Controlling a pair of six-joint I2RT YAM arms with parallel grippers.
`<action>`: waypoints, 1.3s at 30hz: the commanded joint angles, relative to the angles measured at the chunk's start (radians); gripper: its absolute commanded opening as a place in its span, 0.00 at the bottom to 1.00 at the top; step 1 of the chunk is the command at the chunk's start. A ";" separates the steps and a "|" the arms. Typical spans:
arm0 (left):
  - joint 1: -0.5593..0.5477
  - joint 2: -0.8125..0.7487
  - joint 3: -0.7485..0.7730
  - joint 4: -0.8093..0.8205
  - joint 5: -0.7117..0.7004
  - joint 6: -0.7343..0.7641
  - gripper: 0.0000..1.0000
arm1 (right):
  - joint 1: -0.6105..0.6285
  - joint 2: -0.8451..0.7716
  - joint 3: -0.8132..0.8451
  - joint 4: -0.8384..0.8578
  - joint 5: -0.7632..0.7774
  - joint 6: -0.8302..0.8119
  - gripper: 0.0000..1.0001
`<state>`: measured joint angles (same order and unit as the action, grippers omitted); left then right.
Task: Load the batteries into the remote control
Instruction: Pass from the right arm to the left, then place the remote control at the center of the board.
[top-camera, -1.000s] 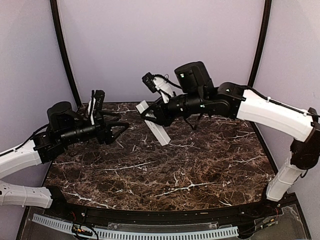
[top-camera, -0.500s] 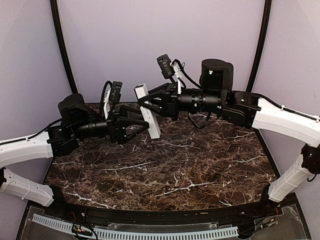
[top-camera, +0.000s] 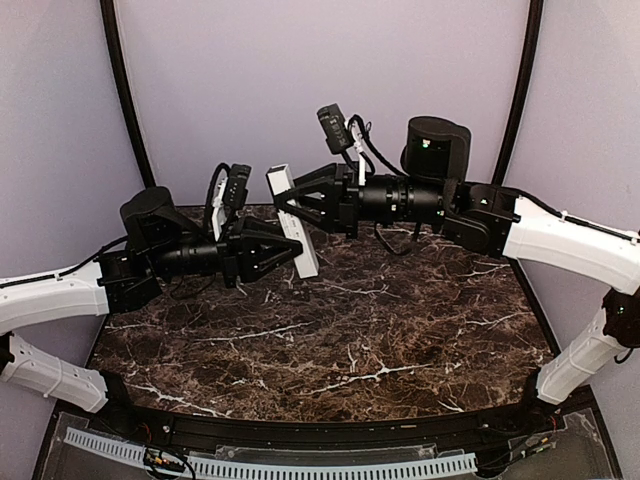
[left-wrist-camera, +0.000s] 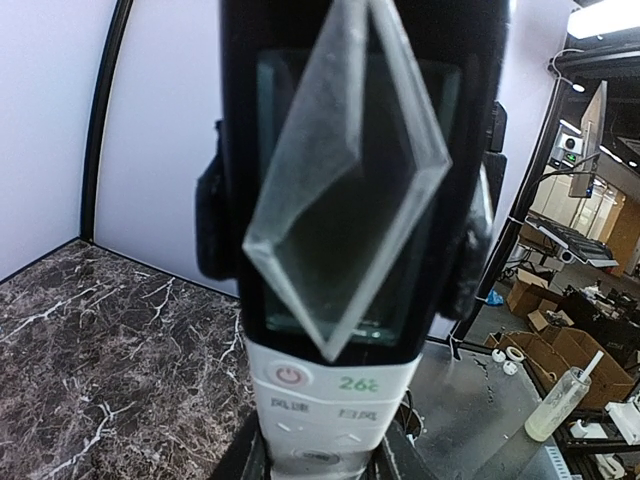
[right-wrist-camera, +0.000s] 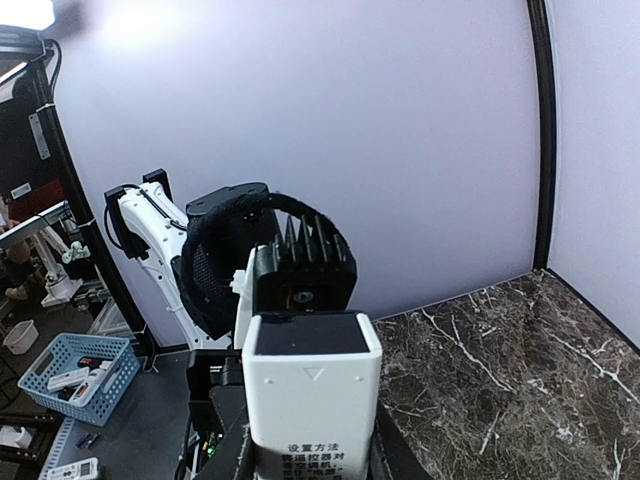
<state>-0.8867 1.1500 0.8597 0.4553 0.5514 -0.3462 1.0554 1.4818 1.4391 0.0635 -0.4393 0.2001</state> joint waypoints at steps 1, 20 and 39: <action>-0.004 -0.010 0.021 0.003 -0.028 -0.015 0.05 | 0.004 -0.011 -0.010 0.053 -0.021 -0.013 0.00; -0.002 0.094 0.256 -0.846 -0.515 0.060 0.00 | -0.008 -0.091 -0.104 -0.225 0.690 0.095 0.99; 0.198 0.645 0.432 -1.369 -0.578 0.161 0.00 | -0.015 -0.063 -0.135 -0.582 0.863 0.255 0.99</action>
<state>-0.7212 1.7527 1.2465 -0.8040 -0.0315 -0.2466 1.0458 1.3991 1.3178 -0.4717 0.4004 0.4305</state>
